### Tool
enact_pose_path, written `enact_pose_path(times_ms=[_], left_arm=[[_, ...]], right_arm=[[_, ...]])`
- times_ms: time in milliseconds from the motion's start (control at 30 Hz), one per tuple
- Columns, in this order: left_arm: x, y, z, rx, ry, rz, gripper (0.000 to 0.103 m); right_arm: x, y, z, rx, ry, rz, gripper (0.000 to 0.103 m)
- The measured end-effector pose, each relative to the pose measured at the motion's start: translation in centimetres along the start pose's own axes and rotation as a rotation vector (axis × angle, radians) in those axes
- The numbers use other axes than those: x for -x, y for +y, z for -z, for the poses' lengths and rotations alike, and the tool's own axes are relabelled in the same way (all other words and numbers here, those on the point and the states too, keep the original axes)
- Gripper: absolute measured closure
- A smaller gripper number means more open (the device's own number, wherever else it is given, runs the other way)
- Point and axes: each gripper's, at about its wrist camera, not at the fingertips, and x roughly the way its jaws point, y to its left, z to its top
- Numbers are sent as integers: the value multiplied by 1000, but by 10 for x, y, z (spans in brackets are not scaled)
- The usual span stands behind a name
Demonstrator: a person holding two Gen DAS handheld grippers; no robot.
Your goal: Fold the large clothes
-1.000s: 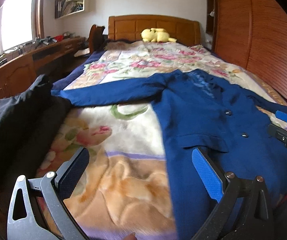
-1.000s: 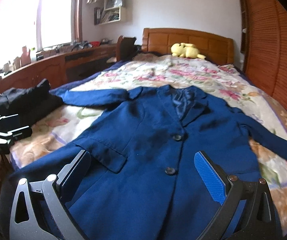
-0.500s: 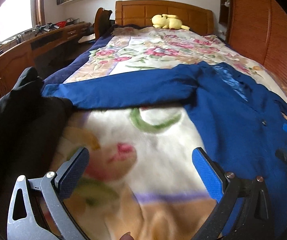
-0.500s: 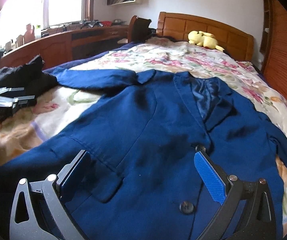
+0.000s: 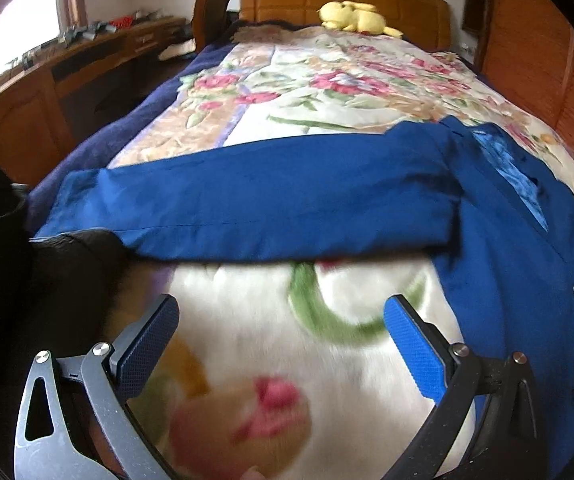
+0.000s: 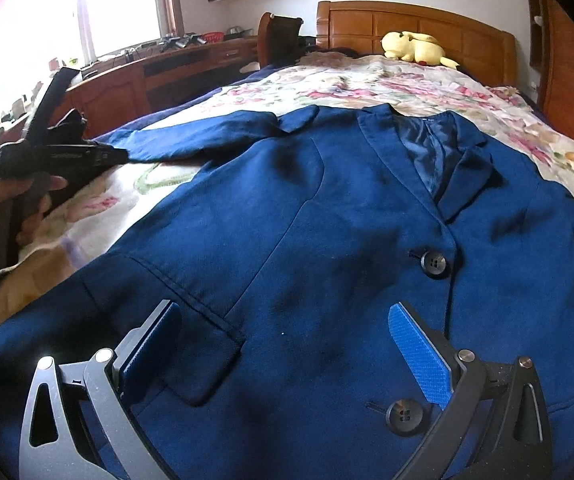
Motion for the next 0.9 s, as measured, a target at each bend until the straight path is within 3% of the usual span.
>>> enact_pose_path(times_ms=[300,633,733,900], left_arm=[[-42,27,-18,166,59,58,5],[-63,40,-20,258,105,123,12],[-67,45,-26,291,101,138,26],[-74,52,-33,318,98,125,70]], right_arm=[[-3,8,1,17,-13,6,0],[-7,4,-2,10,-13,-6,0],[-7,4,-2,8,-14,-6,0],[-8,5,-2,8,-15,-7,0]])
